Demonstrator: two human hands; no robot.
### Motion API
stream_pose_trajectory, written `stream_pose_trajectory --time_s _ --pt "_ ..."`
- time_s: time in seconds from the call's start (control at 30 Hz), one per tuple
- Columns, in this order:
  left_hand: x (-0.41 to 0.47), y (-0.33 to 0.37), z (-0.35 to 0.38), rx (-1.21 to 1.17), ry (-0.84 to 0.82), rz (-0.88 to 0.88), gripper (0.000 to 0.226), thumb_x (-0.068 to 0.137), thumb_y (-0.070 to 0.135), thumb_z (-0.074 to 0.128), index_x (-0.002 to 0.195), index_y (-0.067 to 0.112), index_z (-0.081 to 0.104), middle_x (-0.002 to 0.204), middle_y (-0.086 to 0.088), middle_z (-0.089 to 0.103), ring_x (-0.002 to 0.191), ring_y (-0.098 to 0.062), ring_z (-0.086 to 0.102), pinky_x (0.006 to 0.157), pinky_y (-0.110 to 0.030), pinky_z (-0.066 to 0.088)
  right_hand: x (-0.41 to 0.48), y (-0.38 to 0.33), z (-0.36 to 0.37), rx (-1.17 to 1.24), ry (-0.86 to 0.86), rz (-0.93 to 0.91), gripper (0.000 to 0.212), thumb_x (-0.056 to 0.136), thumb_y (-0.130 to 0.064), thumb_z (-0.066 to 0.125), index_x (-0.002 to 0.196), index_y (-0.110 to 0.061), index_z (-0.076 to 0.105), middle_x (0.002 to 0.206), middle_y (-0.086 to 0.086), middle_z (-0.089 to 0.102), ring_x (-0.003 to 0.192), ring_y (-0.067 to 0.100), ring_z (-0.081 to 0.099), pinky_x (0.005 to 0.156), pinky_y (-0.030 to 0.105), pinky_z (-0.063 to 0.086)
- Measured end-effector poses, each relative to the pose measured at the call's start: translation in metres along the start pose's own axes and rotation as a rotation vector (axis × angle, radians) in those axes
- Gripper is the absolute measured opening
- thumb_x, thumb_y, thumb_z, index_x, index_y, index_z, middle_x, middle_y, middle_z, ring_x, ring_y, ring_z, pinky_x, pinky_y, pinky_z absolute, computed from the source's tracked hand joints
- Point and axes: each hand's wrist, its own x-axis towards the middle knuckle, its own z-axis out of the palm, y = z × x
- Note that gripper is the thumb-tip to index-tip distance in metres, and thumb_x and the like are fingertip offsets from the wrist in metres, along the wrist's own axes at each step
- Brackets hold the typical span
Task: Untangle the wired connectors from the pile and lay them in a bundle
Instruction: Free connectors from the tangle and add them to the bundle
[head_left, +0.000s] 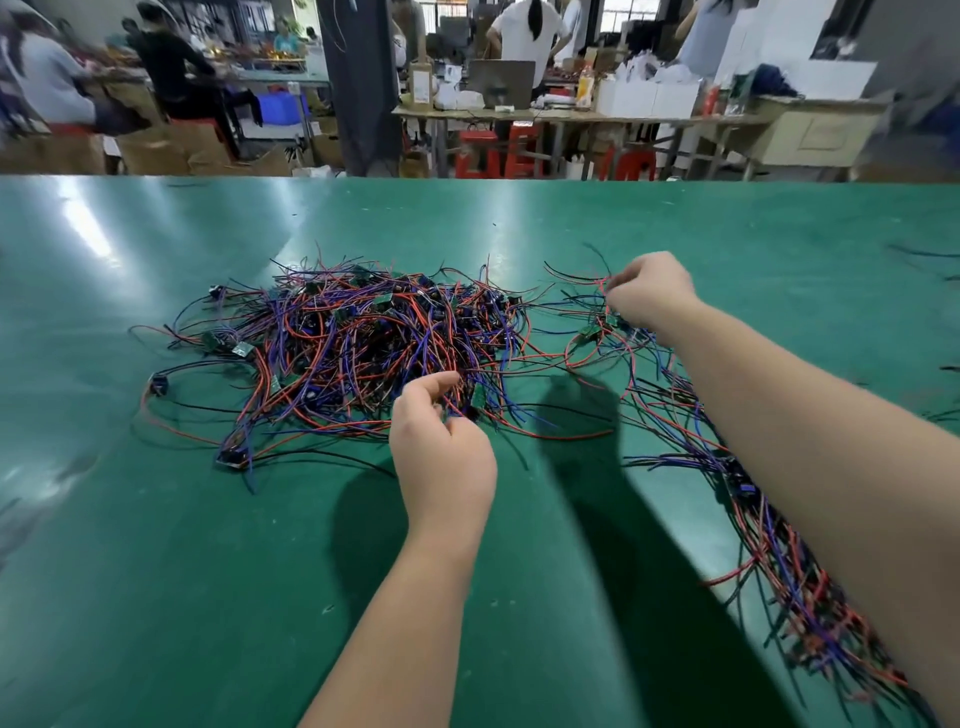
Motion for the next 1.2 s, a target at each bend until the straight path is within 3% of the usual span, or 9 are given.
stream_pose_trajectory --time_s 0.13,0.33,0.5,0.67,0.77,0.87,0.97,1.07,1.2 --pt "0.005 0.000 -0.004 -0.135 0.086 -0.073 0.048 0.077 -0.013 0.036 0.091 0.031 0.047 0.097 0.005 0.056 0.084 -0.007 0.052 0.073 -0.016 0.039 -0.049 -0.031 0.033 0.021 -0.313 -0.233 0.015 0.076 -0.016 0.059 0.065 -0.013 0.069 0.061 0.004 0.070 0.057 0.013 0.064 0.056 0.025 0.052" --pt "0.004 0.002 -0.002 -0.167 0.075 -0.095 0.045 0.078 -0.010 0.037 0.088 0.032 0.047 0.091 0.008 0.054 0.079 -0.003 0.051 0.068 -0.016 0.039 -0.081 -0.036 0.100 -0.209 -0.276 -0.190 0.046 0.075 -0.045 0.070 0.060 -0.014 0.039 0.063 0.004 0.045 0.071 0.027 0.048 0.058 0.028 0.036" --pt "0.003 0.003 -0.001 -0.145 0.074 -0.061 0.045 0.078 -0.009 0.039 0.087 0.033 0.048 0.098 0.003 0.056 0.084 -0.006 0.053 0.074 -0.020 0.040 -0.083 -0.031 0.093 -0.028 -0.255 -0.099 0.025 0.071 -0.034 0.072 0.079 -0.011 0.068 0.069 0.004 0.058 0.077 0.025 0.056 0.063 0.026 0.042" --pt "0.002 0.002 0.001 -0.125 0.058 -0.033 0.041 0.080 -0.007 0.041 0.087 0.032 0.051 0.098 0.004 0.056 0.080 -0.002 0.052 0.067 -0.014 0.039 -0.092 -0.022 0.051 0.231 -0.160 -0.099 0.011 0.071 -0.026 0.076 0.079 -0.021 0.070 0.067 -0.003 0.063 0.067 0.014 0.057 0.060 0.021 0.041" --pt "0.001 0.002 0.003 -0.135 0.053 -0.016 0.037 0.081 -0.005 0.044 0.088 0.030 0.052 0.091 0.007 0.057 0.073 0.001 0.052 0.062 -0.005 0.039 -0.105 -0.015 0.021 0.525 -0.188 -0.114 0.011 0.072 -0.021 0.077 0.075 -0.013 0.072 0.071 0.012 0.070 0.059 0.017 0.056 0.059 0.025 0.043" --pt "0.000 0.003 0.004 -0.158 0.045 -0.013 0.031 0.084 0.000 0.048 0.085 0.030 0.053 0.084 0.010 0.058 0.064 0.009 0.052 0.058 -0.005 0.039 -0.122 -0.003 -0.007 0.900 -0.295 -0.116 0.005 0.078 -0.012 0.072 0.073 -0.011 0.071 0.067 0.008 0.069 0.057 0.017 0.060 0.055 0.022 0.045" --pt "-0.003 0.004 0.005 -0.183 0.004 -0.016 0.022 0.088 0.006 0.052 0.084 0.028 0.055 0.079 0.007 0.061 0.066 -0.002 0.054 0.066 -0.018 0.043 -0.136 0.011 -0.025 1.254 -0.509 0.009 0.015 0.079 -0.022 0.064 0.087 -0.010 0.068 0.065 0.001 0.067 0.054 0.011 0.060 0.057 0.018 0.049" --pt "-0.006 0.006 0.007 -0.199 -0.075 -0.037 0.020 0.092 0.007 0.048 0.083 0.022 0.057 0.064 0.008 0.065 0.062 -0.010 0.055 0.067 -0.029 0.046 -0.145 0.025 -0.031 1.357 -0.604 0.120 0.033 0.072 -0.034 0.061 0.096 -0.013 0.067 0.060 -0.006 0.064 0.050 0.007 0.057 0.056 0.018 0.050" --pt "-0.011 0.011 0.008 -0.201 -0.237 -0.059 0.024 0.091 0.003 0.050 0.080 0.019 0.065 0.058 0.008 0.065 0.057 -0.001 0.057 0.060 -0.021 0.045 -0.152 0.039 -0.027 1.408 -0.638 0.205 0.032 0.072 -0.037 0.061 0.090 -0.014 0.074 0.063 -0.006 0.066 0.049 0.007 0.055 0.053 0.018 0.050"
